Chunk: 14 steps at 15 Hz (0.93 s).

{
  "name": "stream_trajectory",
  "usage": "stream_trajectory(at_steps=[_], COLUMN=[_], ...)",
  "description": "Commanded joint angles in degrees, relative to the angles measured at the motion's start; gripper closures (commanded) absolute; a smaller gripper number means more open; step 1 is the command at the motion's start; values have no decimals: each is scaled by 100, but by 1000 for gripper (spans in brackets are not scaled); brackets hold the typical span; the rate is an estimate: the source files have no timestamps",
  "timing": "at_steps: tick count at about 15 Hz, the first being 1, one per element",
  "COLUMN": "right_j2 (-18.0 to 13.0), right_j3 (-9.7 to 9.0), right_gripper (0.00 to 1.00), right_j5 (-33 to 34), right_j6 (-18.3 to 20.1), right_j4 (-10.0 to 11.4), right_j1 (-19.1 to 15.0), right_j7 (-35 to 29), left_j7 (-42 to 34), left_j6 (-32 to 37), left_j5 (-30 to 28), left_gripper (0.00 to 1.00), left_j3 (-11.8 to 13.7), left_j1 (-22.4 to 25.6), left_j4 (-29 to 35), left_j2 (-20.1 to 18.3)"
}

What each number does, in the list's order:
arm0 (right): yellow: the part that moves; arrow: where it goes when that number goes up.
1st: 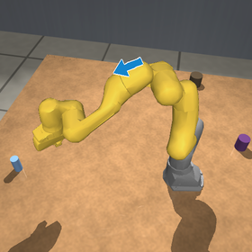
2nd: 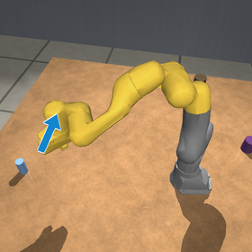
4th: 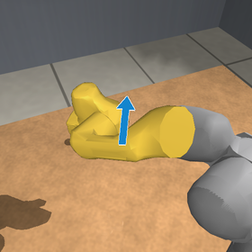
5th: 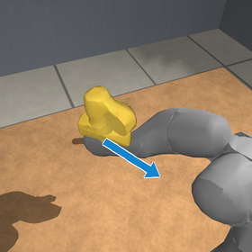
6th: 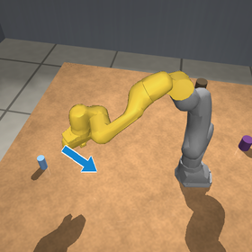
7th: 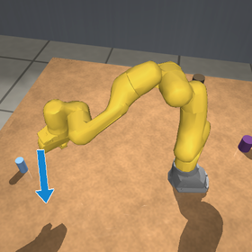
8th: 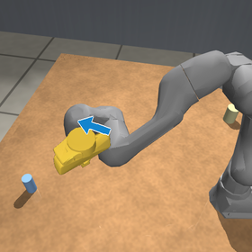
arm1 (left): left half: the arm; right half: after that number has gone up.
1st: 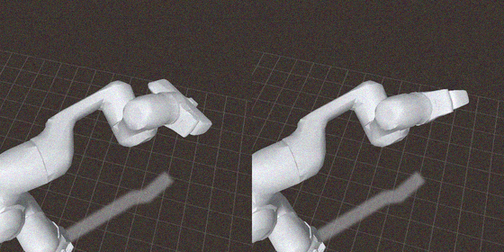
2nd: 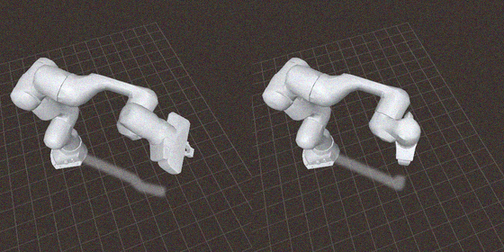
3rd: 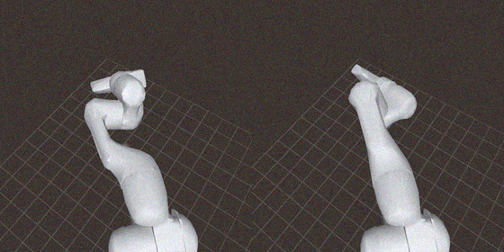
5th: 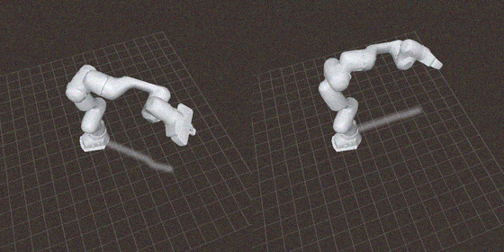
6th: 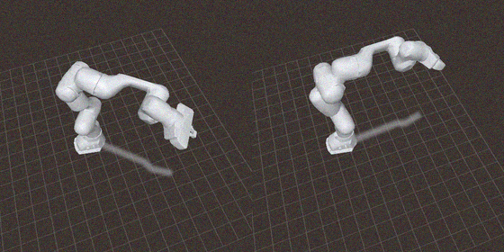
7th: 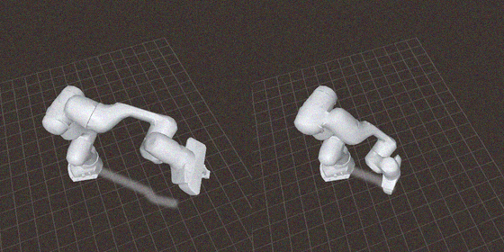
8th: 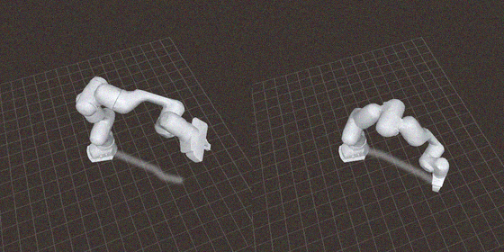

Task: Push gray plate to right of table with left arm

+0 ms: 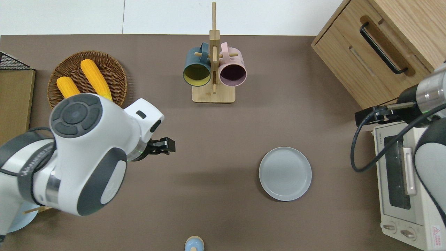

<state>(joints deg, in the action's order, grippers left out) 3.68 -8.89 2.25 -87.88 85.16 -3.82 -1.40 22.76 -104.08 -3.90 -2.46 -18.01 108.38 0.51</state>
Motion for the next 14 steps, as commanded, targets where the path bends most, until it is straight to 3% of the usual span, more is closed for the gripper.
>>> stream_trajectory(at_steps=[1,6,10,14], right_j2=[-34,-34,-34,-34], right_j3=[1,1,1,1], right_gripper=[17,17,17,17], right_j5=[-40,-40,-40,-40], right_j6=[60,60,60,60], right_j4=[-8,-16,-8,-8], right_j1=[-4,-4,-4,-4], right_j7=[-18,-18,-18,-18], left_j7=[-780,-1756,-2424,-2619], left_j6=[335,624,1169,1442], left_j5=[275,407,539,513], left_gripper=[7,7,9,9], left_j3=[140,658,1001,1195], left_j1=[341,474,483,491], left_j4=[26,-62,-554,-871], left_j2=[-323,-438,-420,-412])
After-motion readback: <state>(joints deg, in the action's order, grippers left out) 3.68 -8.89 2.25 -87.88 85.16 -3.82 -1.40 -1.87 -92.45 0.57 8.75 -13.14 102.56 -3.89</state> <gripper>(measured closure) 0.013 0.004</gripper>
